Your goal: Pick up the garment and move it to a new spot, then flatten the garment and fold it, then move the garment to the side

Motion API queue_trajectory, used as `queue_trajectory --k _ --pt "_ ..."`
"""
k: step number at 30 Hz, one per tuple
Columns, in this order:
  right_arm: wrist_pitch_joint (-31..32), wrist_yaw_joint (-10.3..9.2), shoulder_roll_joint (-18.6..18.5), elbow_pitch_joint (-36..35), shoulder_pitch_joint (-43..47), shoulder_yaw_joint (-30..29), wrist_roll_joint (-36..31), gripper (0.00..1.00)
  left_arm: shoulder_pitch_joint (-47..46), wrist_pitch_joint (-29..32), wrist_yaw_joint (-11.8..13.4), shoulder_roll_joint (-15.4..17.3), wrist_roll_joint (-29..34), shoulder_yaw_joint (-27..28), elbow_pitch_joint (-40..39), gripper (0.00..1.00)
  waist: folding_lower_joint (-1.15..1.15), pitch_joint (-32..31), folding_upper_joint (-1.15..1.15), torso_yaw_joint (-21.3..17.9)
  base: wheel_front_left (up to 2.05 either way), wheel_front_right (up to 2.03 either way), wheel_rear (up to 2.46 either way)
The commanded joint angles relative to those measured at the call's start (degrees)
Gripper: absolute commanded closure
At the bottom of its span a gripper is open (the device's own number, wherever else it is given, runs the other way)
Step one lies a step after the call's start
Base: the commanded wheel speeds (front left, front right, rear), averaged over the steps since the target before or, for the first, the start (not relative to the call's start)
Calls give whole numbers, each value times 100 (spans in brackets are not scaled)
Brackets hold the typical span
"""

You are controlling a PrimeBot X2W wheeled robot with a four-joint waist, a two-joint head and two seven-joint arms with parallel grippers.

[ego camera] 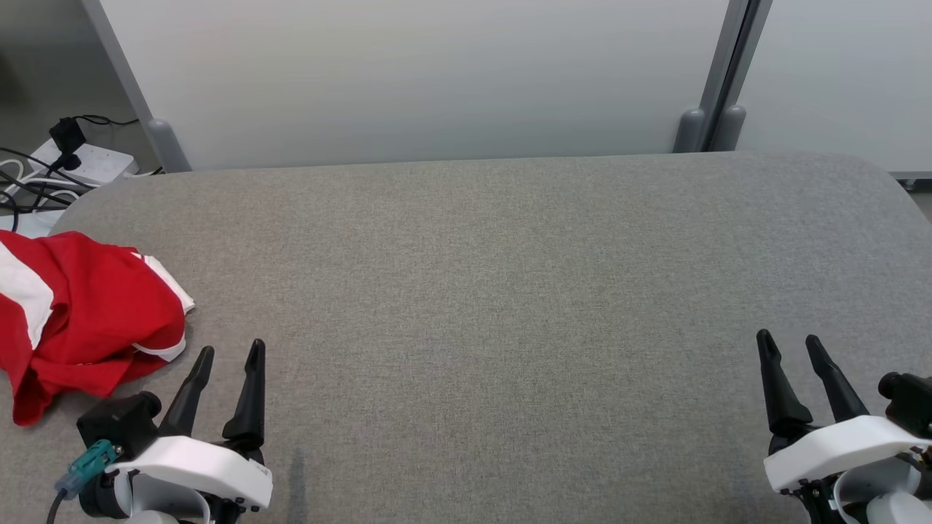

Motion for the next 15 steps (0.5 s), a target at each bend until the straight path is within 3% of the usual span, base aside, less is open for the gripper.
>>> queue_trajectory --k 1,15 --pt "-136 35 -90 -83 -225 147 -168 0 -346 -105 29 166 211 107 -98 0 0 0 0 1 0 0 0" --pt "-341 38 -159 34 -309 262 -842 0 -517 -294 56 251 817 -41 66 0 0 -12 0 23 0 0 0"
